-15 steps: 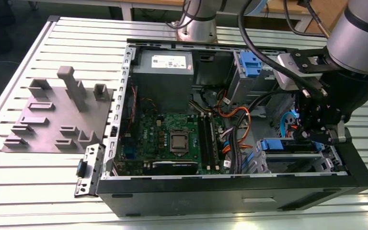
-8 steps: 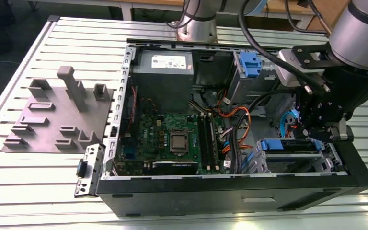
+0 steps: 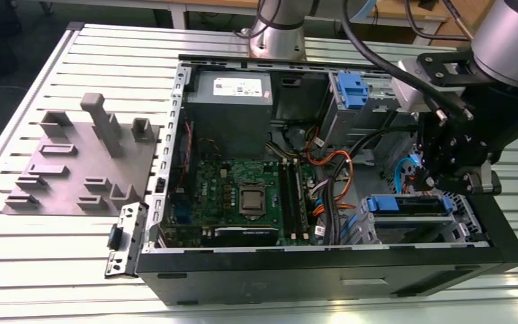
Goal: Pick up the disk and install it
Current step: 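Insert the second disk wire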
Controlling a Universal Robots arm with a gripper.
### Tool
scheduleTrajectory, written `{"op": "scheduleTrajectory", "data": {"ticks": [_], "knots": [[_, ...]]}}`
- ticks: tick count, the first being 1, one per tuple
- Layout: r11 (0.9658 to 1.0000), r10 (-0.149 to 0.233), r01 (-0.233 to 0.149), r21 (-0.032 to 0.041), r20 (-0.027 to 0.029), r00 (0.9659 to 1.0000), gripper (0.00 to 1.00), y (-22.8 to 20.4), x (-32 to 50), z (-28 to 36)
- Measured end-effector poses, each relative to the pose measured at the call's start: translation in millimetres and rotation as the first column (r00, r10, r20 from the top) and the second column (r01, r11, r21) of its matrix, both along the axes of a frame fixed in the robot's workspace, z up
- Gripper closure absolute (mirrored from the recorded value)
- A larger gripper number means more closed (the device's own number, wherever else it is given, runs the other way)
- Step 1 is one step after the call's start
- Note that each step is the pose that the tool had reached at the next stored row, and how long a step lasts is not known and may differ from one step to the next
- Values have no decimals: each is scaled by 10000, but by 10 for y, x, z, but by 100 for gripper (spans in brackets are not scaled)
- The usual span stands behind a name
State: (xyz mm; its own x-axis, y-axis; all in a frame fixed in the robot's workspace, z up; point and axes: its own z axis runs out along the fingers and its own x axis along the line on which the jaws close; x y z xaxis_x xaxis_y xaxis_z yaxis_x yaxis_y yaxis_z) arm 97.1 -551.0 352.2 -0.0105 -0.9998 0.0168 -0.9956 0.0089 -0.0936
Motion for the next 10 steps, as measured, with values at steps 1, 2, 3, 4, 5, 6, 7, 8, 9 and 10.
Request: {"op": "scheduleTrajectory", "data": {"ticks": [1,2,3,4,5,6,7,8,9,10], "knots": [[10000,-2,2,10,-90,10000,89,0,0,5],[10000,-2,3,17,-171,9999,89,0,0,11],[10000,-2,3,25,-234,9997,89,0,0,15],[10000,-5,6,30,-274,9996,89,1,2,17],[10000,-9,10,38,-291,9996,89,1,1,26],[10000,-12,13,39,-300,9995,89,2,1,45],[10000,-12,13,41,-310,9995,89,3,1,61],[10000,-12,13,40,-314,9995,89,6,2,76],[10000,-12,13,40,-315,9995,89,9,2,89],[10000,-12,13,39,-317,9995,89,14,2,103]]}}
